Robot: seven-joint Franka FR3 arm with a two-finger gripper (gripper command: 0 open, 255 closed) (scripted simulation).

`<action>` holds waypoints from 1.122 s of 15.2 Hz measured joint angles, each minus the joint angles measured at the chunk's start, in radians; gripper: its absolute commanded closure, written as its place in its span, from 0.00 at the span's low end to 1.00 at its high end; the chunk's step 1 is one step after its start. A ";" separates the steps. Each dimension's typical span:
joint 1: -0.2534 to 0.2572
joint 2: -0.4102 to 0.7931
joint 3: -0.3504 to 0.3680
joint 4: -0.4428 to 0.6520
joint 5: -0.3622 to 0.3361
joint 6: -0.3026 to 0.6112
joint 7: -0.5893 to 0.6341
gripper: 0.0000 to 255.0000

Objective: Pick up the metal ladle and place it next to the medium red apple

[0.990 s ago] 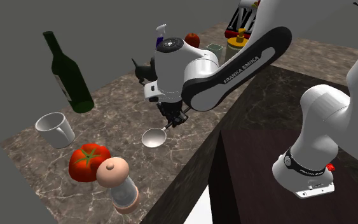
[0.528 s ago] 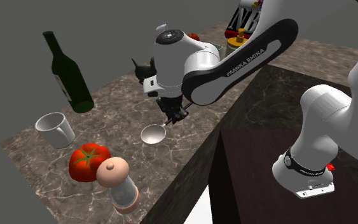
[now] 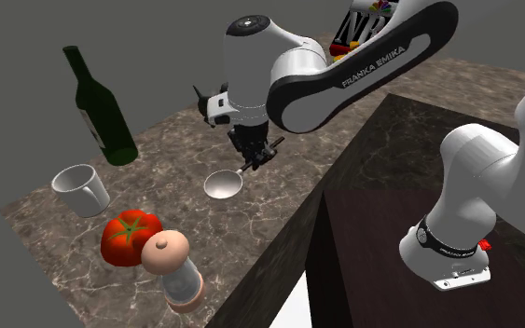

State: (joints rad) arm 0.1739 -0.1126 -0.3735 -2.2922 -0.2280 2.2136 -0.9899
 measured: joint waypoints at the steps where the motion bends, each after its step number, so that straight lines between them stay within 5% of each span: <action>1: 0.000 -0.003 0.001 0.009 0.001 -0.012 -0.002 1.00; 17: 0.006 -0.085 0.019 0.147 -0.002 -0.228 -0.016 1.00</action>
State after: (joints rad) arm 0.1800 -0.1974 -0.3546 -2.1457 -0.2300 1.9852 -1.0055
